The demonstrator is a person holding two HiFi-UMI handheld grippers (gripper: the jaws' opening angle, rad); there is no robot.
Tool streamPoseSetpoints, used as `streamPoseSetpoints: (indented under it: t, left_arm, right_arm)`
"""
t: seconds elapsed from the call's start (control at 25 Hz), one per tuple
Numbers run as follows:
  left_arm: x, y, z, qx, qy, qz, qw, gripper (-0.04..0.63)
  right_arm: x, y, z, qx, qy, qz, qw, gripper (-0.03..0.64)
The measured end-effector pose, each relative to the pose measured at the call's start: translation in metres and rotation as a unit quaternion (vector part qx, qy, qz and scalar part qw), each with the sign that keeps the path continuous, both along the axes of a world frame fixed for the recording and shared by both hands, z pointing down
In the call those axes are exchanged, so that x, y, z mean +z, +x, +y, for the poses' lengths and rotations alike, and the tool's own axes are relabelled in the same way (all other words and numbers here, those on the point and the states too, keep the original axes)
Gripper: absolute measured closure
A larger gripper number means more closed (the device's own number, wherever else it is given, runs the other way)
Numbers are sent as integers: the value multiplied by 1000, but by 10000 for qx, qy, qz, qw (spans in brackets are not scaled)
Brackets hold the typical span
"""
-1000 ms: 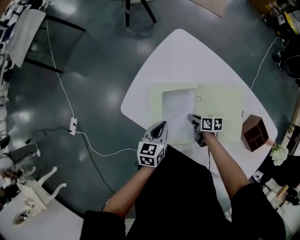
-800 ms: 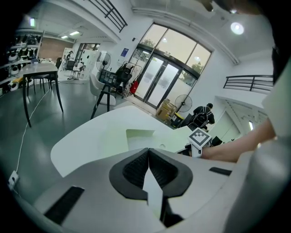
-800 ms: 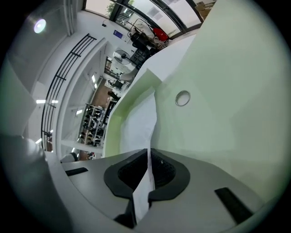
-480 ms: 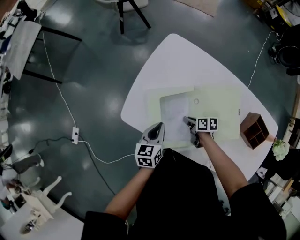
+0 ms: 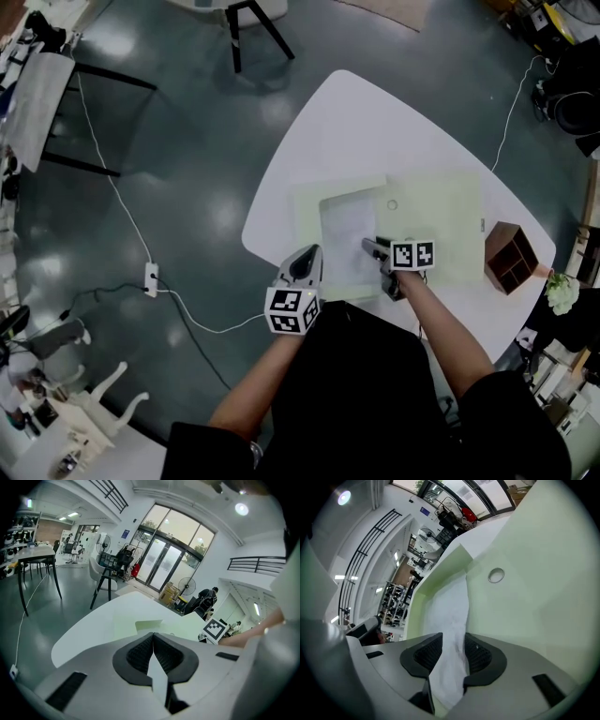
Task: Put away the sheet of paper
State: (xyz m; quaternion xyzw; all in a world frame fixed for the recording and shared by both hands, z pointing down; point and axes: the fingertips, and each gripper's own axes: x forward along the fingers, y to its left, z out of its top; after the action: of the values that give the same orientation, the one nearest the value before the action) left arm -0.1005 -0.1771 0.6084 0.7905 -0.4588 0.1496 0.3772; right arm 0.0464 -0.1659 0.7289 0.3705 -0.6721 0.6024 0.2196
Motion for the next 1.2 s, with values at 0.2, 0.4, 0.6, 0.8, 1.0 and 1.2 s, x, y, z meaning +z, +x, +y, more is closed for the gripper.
streamPoseSetpoints:
  t: [0.2, 0.4, 0.6, 0.8, 1.0, 1.2]
  left_arm:
    - [2, -2, -8, 47, 76, -33, 10000, 592]
    - [-15, 3, -16, -17, 228, -5, 9997, 592]
    - [-53, 22, -8, -32, 432, 30, 9991, 592]
    - [-86, 66, -5, 332, 889, 58, 9955, 592]
    - [-148, 109, -3, 528, 1533, -53, 9868, 592]
    - [-208, 145, 10, 563, 2207, -324, 9732, 592]
  right_arm:
    - [-19, 24, -2, 70, 313, 303, 9990, 450]
    - [-63, 55, -5, 334, 641, 341, 9968, 450]
    - [-137, 99, 7, 657, 1335, 528, 9875, 463]
    - [-224, 150, 20, 1344, 2184, 551, 9650, 580]
    - [-285, 200, 41, 1749, 2812, 867, 9396, 615]
    - [-343, 244, 61, 1851, 3558, 1241, 9076, 618]
